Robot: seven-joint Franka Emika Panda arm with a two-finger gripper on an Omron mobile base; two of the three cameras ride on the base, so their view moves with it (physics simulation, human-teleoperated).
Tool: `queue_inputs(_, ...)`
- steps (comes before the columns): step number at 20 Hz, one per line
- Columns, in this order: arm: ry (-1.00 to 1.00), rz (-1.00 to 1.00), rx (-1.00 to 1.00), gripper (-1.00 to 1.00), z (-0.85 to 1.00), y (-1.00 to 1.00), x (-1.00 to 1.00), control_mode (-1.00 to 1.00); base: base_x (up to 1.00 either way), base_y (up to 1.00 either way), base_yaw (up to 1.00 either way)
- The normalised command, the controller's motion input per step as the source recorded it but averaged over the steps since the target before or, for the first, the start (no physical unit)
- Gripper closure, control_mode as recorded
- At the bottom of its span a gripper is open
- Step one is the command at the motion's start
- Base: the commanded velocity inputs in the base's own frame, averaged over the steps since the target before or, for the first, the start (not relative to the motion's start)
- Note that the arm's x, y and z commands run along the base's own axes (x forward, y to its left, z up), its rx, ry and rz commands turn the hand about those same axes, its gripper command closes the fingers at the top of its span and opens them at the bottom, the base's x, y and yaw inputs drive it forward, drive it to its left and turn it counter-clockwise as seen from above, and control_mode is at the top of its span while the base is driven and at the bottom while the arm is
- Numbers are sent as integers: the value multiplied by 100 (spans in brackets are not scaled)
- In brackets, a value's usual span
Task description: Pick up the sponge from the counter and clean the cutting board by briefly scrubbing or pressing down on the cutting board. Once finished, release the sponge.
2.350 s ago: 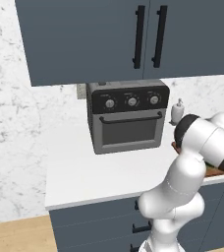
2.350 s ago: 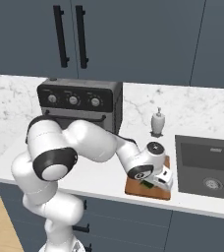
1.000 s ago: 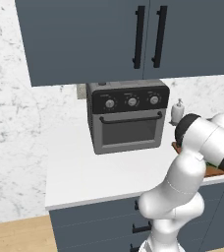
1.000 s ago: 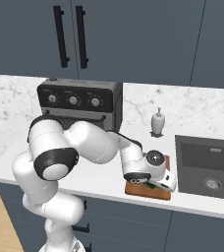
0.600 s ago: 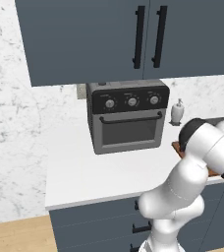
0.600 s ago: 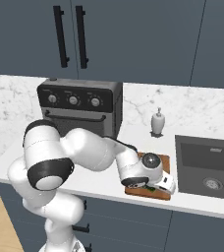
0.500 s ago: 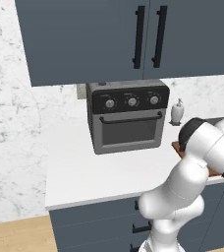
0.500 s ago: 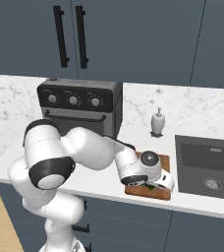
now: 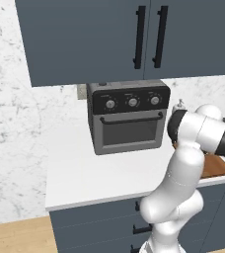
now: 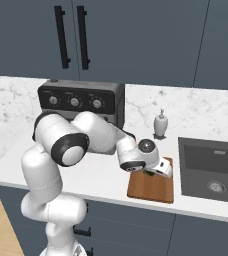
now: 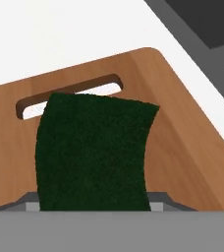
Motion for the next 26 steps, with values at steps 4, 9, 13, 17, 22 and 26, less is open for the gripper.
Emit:
queue_inputs(4,0,-1,0,100,0,-15,16,-100,0,0,0)
queue_inputs(9,0,-1,0,100,0,-38,-4,-100,0,0,0)
queue_inputs(13,0,0,0,100,0,-40,-42,-100,0,0,0)
queue_inputs(17,0,0,0,100,0,-29,-74,-100,0,0,0)
queue_inputs(22,0,0,0,100,0,-14,-71,-100,0,0,0)
queue_inputs(26,3,0,0,100,0,-5,-25,-100,0,0,0)
